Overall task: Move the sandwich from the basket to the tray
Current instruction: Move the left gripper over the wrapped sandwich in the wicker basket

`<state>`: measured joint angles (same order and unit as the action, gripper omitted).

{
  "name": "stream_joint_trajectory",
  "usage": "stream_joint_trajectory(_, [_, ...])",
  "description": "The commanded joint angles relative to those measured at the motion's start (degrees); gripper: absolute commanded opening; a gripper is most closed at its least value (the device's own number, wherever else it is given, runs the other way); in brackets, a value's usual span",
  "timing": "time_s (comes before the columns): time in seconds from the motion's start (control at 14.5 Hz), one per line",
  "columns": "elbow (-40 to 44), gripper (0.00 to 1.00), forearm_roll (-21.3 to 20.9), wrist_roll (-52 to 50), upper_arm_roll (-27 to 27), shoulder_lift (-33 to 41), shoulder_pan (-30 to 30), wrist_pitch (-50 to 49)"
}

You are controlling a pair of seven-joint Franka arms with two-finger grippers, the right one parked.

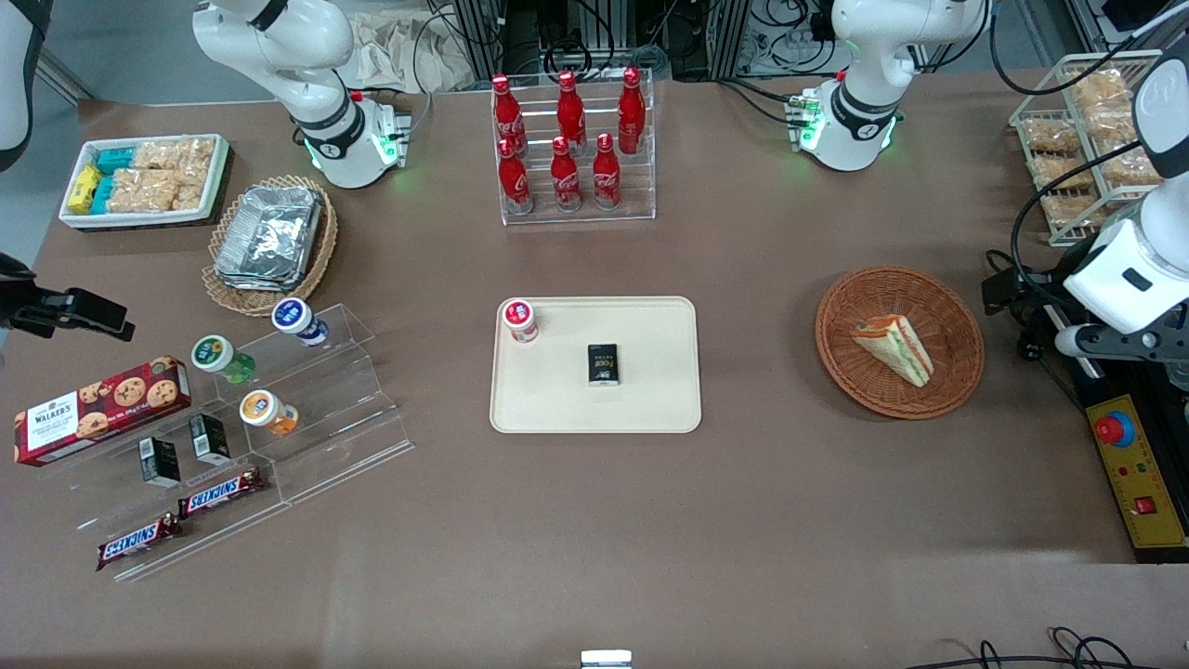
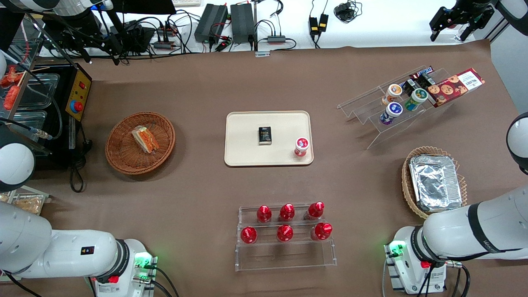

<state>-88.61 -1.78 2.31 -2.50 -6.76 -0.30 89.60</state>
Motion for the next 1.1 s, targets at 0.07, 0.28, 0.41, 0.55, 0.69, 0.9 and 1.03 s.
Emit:
stream_joint_trajectory(0.07, [1.51, 1.00, 0.02, -1.17, 0.39, -0.53, -0.84, -0.75])
stream_joint_trajectory(0.28, [0.21, 1.00, 0.99, -12.35, 0.30, -0.80, -0.93, -0.14])
stream_joint_trajectory(0.41, [-2.95, 1.00, 2.04, -20.30, 0.30, -0.10, -0.93, 2.05])
stream_joint_trajectory(0.55, [-9.61, 1.00, 2.57, -24.01, 0.39, 2.96, -0.50, 6.43])
stream_joint_trajectory(0.69, [-18.39, 1.00, 2.66, -28.55, 0.57, 6.66, -0.41, 13.63])
stream_joint_trajectory(0.9, [-28.07, 1.00, 2.40, -46.47, 0.66, 9.13, -0.32, 22.16])
stream_joint_trajectory(1.03, [-34.84, 1.00, 2.22, -50.37, 0.74, 9.48, -0.32, 29.80])
